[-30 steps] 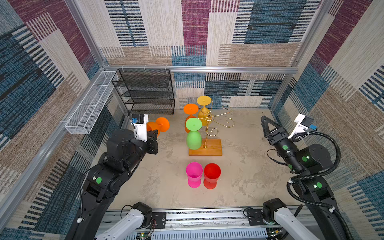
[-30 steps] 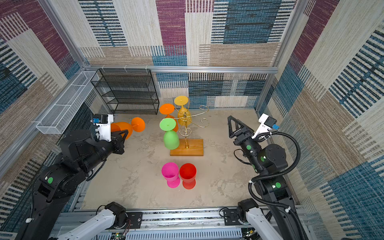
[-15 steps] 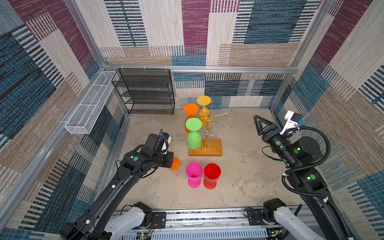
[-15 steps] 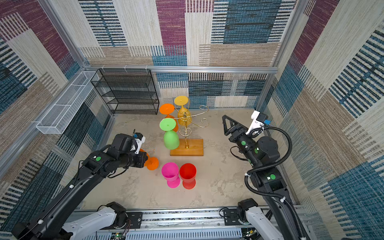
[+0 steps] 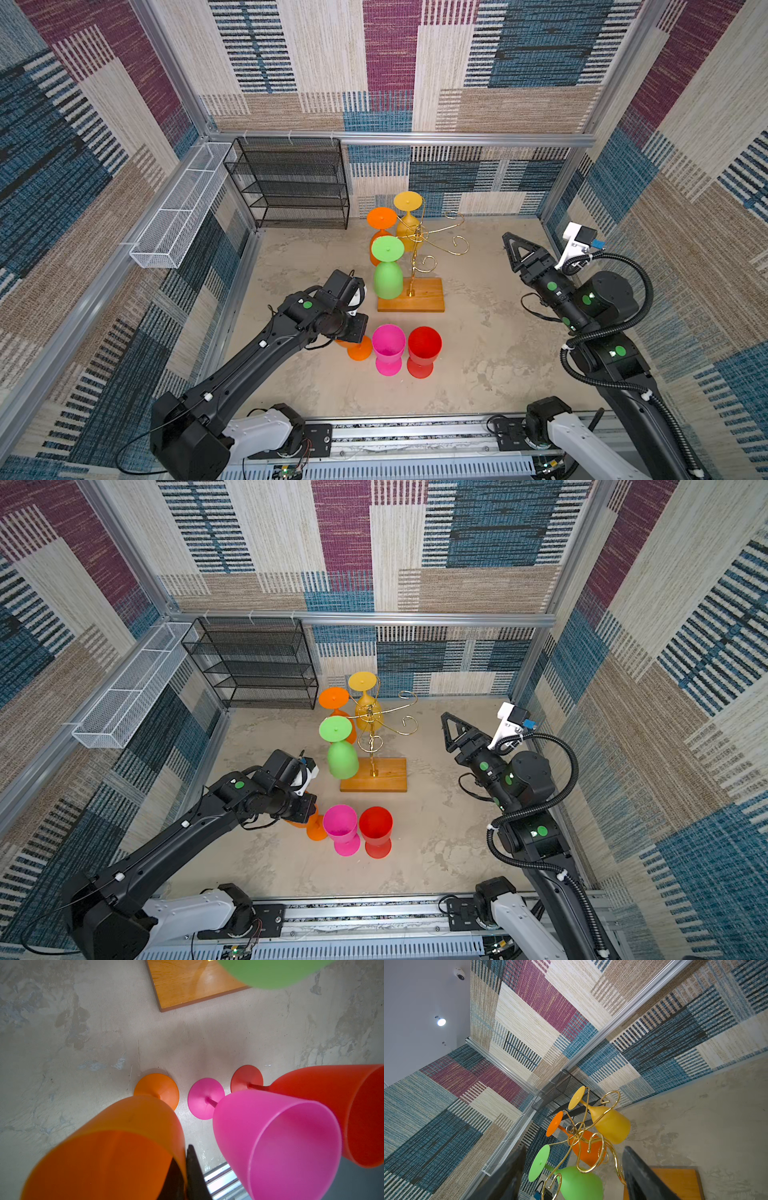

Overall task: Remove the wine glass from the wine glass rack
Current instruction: 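Lower the orange glass with the left gripper beside the magenta glass, then stand the orange glass upright, open the left gripper and raise it, then reach the left gripper to the green glass's foot on the rack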

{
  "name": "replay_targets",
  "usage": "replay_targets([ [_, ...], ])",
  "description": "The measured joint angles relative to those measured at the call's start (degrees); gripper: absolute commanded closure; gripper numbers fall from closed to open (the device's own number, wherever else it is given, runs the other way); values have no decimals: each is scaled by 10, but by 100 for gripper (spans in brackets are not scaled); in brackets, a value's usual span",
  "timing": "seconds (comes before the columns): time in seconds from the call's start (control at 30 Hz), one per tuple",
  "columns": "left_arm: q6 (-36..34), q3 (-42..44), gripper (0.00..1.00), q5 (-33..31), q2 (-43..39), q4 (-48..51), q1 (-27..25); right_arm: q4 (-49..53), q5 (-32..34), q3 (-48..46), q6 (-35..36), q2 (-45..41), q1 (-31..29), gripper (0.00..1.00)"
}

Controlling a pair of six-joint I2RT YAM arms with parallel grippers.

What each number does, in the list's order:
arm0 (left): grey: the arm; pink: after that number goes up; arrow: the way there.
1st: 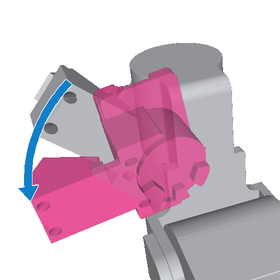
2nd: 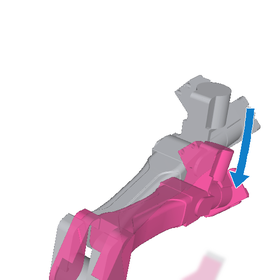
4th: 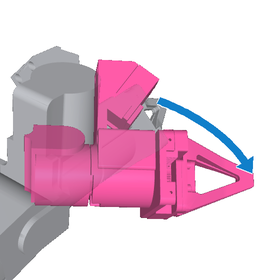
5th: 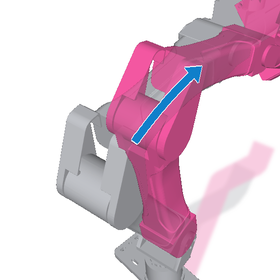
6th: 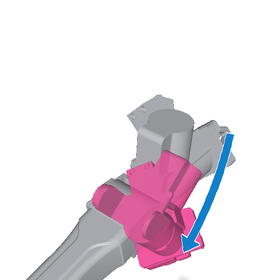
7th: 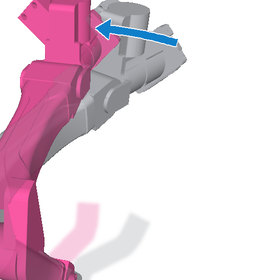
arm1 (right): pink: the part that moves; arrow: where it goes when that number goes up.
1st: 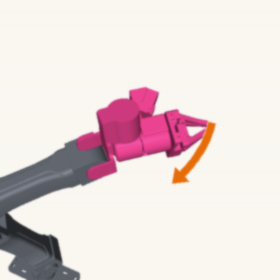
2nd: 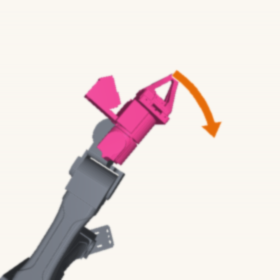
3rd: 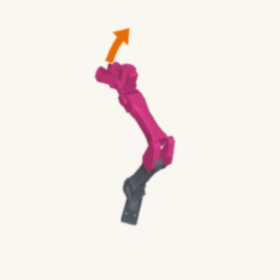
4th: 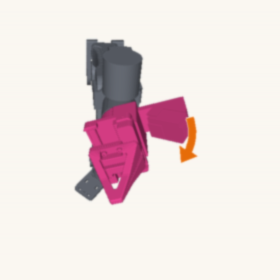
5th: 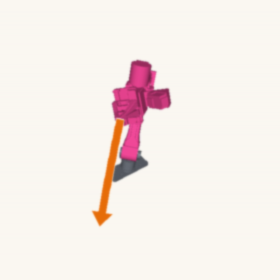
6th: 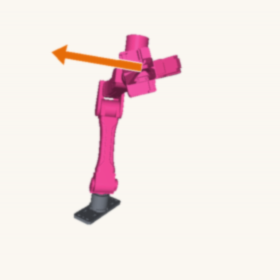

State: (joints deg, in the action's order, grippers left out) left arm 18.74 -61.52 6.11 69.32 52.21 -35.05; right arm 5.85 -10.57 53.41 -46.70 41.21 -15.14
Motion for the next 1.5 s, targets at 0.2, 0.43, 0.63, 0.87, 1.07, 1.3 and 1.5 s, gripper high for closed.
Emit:
replay_targets([
  [0.2, 9, -2, 95, -2, 12, -3, -9, 0, 0, -1, 1, -5, 0, 25],
  [0.43, 20, -3, 76, 2, 10, -7, -12, 0, 0, -5, 4, -6, 0, 25],
  [0.63, 23, -7, 60, 16, -3, -10, -13, 0, 0, -9, 5, -4, 0, 25],
  [0.87, 25, -27, 51, 21, -25, -4, -13, 2, 0, -12, 8, -7, 0, 25],
  [1.07, 26, -94, 51, -3, -90, 22, -13, 9, 0, -13, 13, -12, 0, 25],
  [1.3, 62, -115, 52, 53, -174, -78, -9, 7, -4, -24, 15, -8, 0, 25],
  [1.5, 165, -93, 57, 163, -149, -249, 5, 8, -6, -27, 15, -14, 0, 25],
])
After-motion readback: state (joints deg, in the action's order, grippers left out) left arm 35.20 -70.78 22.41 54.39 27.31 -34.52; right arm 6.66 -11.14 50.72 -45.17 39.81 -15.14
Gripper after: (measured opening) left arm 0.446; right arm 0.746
